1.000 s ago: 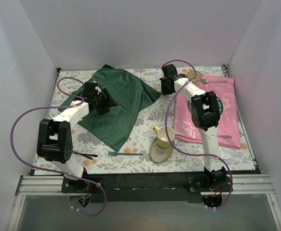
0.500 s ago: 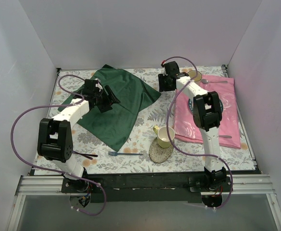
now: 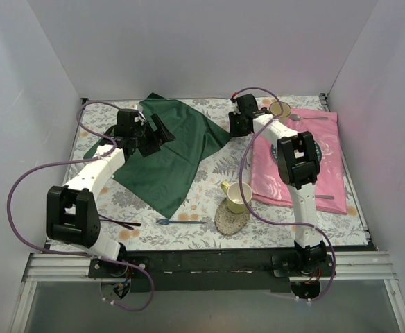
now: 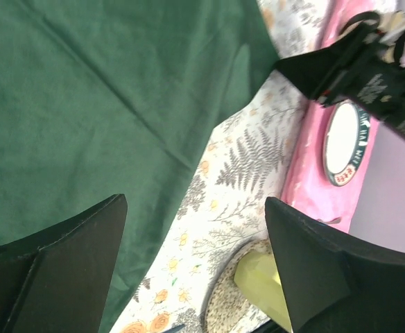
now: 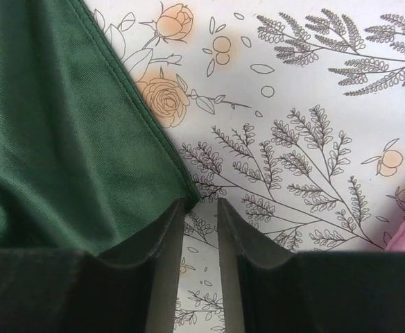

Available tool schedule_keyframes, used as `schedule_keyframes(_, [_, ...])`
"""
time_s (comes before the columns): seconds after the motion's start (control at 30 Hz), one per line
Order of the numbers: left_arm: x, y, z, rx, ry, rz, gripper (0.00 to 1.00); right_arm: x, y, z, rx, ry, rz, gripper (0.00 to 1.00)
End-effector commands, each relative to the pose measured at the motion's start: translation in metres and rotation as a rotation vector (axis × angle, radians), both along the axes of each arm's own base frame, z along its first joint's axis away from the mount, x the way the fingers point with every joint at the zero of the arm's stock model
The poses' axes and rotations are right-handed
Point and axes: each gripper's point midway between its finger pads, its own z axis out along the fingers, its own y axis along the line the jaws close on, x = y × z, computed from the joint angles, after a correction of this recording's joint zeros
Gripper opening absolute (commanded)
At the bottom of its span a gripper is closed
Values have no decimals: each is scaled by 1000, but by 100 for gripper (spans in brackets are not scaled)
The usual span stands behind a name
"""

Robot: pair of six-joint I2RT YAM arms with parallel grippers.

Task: Fold the napkin, place the utensils inside, and roll it up
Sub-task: Flatten the napkin out

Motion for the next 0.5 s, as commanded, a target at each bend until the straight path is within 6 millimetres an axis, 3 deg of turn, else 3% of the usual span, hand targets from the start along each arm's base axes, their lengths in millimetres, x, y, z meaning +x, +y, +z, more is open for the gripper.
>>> schedule_keyframes(0.0, [2, 4, 42, 10, -108, 8, 81, 4, 8, 4, -15, -22, 15, 28])
schedule_keyframes(0.23, [6, 7, 53, 19, -129, 27, 82, 9, 14, -2, -45, -38, 38, 20])
schedule_keyframes(0.33, [7, 13, 55, 36, -121, 63, 84, 11, 16, -3, -47, -43, 34, 8])
schedule_keyframes(0.37, [9, 17, 55, 45, -120, 81, 84, 12, 13, 0, -57, -49, 24, 1])
schedule_keyframes(0.47, [12, 27, 53, 57, -101, 125, 86, 16, -14, 18, -154, -83, -62, 1])
